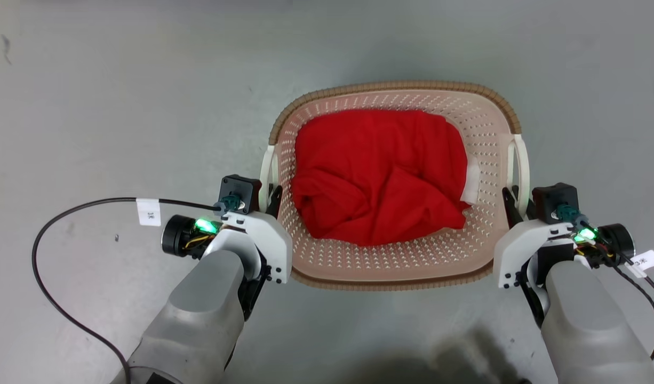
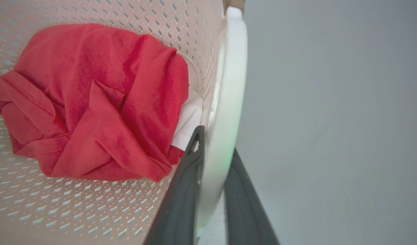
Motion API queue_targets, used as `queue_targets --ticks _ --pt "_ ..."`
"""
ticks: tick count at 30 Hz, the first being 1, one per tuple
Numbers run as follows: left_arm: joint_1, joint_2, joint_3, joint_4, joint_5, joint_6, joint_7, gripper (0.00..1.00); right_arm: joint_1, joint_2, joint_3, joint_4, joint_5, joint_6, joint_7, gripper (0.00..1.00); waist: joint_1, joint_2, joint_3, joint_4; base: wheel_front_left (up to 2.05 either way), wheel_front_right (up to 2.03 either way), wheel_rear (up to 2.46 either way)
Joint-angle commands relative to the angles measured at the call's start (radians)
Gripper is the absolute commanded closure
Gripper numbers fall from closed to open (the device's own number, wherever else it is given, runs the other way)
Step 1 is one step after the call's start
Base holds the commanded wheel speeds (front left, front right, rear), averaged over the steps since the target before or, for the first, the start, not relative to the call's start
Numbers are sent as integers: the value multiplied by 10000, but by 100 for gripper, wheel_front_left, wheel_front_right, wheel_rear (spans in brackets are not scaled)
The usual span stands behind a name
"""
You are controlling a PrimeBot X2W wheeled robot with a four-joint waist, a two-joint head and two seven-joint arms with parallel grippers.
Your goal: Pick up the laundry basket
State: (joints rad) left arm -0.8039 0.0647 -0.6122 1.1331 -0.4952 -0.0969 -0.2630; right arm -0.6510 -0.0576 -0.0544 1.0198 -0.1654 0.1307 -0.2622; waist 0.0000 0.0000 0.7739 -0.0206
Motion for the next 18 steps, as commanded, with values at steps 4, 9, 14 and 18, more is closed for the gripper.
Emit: queue_targets --ticks 4,9,14,18 --pt "275 -263 -364 121 -251 -305 -28 100 147 136 318 97 118 11 -43 100 0 0 -920 53 0 0 0" --pt "501 -250 -586 499 -707 -362 31 100 245 131 558 367 202 11 -43 100 0 0 -1851 105 0 0 0" --pt "759 -244 -855 721 -1198 -392 352 100 354 130 879 741 301 11 -43 100 0 0 -2845 185 0 0 0" --pt "1002 -247 -1100 810 -1581 -420 846 100 502 133 1180 1178 448 11 -43 100 0 0 -3623 253 0 0 0"
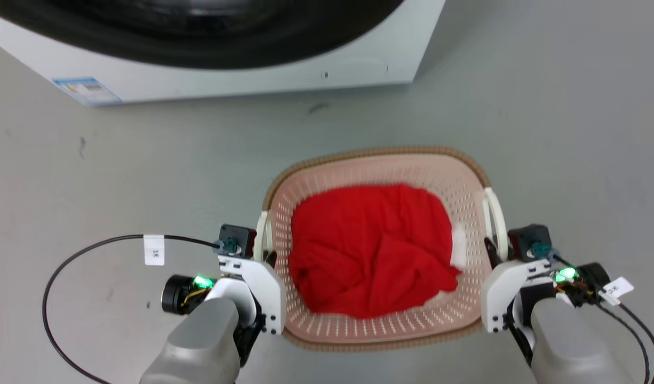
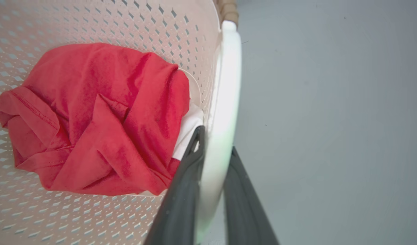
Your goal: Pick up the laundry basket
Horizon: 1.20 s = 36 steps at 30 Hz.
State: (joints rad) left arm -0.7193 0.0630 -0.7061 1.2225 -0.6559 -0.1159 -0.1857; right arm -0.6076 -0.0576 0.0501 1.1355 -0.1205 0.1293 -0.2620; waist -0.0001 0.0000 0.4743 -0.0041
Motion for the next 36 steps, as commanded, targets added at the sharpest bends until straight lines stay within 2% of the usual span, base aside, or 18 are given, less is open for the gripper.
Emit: queue_targets --ticks 1,11,23,36 --pt "204 -230 -233 -75 -54 -235 213 100 109 133 218 140 12 25 -47 100 1 0 -802 106 0 0 0" --pt "892 -261 -935 -159 -1089 -248 1533 100 246 165 1395 1314 512 28 94 100 1 0 -2620 188 0 0 0" --pt "1505 -168 -1333 164 -1741 -238 2022 100 1124 169 2952 1483 1892 28 1131 100 1 0 -4350 162 0 0 0" --pt "1703 -148 -1583 281 -2162 -228 2397 100 1490 168 4042 1496 3157 35 2136 100 1 0 -4998 -4 0 0 0"
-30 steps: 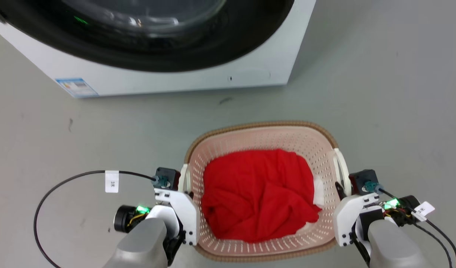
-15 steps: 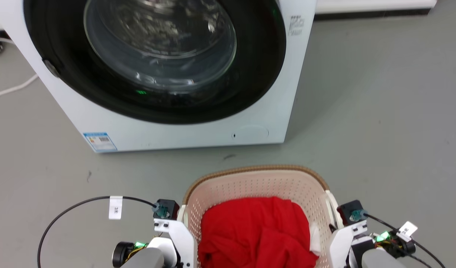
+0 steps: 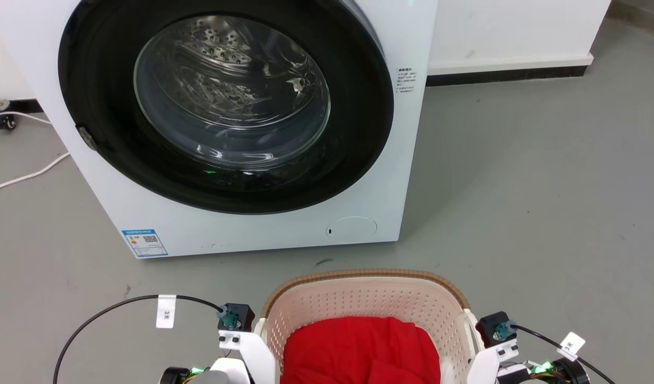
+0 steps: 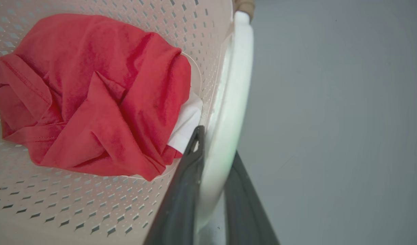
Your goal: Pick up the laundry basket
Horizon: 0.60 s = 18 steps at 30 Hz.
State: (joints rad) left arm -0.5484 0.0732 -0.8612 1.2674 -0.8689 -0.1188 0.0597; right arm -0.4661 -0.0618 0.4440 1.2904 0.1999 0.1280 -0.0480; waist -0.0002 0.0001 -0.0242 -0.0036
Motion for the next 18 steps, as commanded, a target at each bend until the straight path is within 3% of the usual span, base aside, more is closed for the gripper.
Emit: queue_targets --ticks 1,18 --pt "-6 -252 -55 -164 -69 -199 10 100 92 208 174 -53 8 49 66 100 2 -1 -36 -17 0 0 0" --pt "-171 -232 -450 -203 -553 -200 478 100 -52 182 967 -49 700 83 704 100 2 -1 -122 -113 0 0 0"
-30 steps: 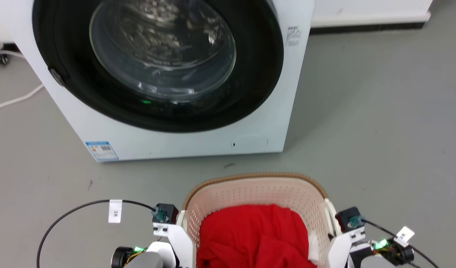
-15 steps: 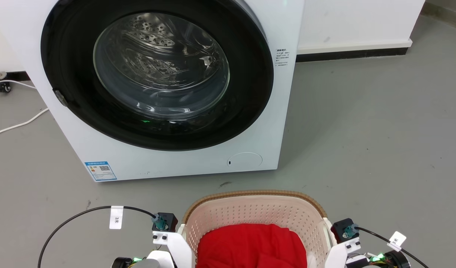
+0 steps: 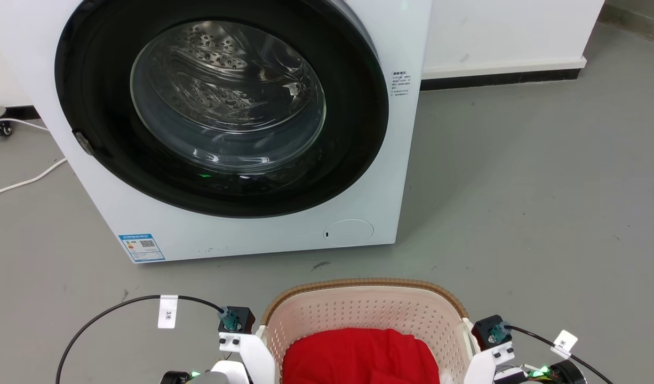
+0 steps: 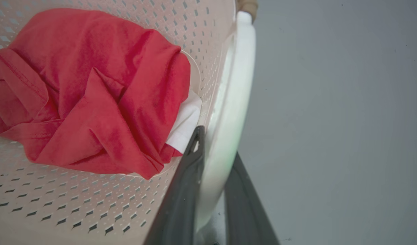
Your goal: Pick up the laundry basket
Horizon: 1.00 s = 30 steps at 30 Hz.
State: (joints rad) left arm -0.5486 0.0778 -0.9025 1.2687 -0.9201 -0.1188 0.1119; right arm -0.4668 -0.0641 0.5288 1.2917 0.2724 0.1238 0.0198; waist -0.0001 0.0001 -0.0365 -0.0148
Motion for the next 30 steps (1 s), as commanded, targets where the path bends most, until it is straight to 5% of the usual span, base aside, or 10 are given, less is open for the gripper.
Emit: queue_targets --ticks 1,30 --pt "-168 -270 -62 -216 -74 -200 -32 100 -44 187 137 -62 11 125 41 100 1 -1 0 -3 0 0 0" --pt "-179 -178 -672 -149 -602 -201 -147 100 -40 73 560 -59 562 124 90 100 1 -1 69 -35 0 0 0"
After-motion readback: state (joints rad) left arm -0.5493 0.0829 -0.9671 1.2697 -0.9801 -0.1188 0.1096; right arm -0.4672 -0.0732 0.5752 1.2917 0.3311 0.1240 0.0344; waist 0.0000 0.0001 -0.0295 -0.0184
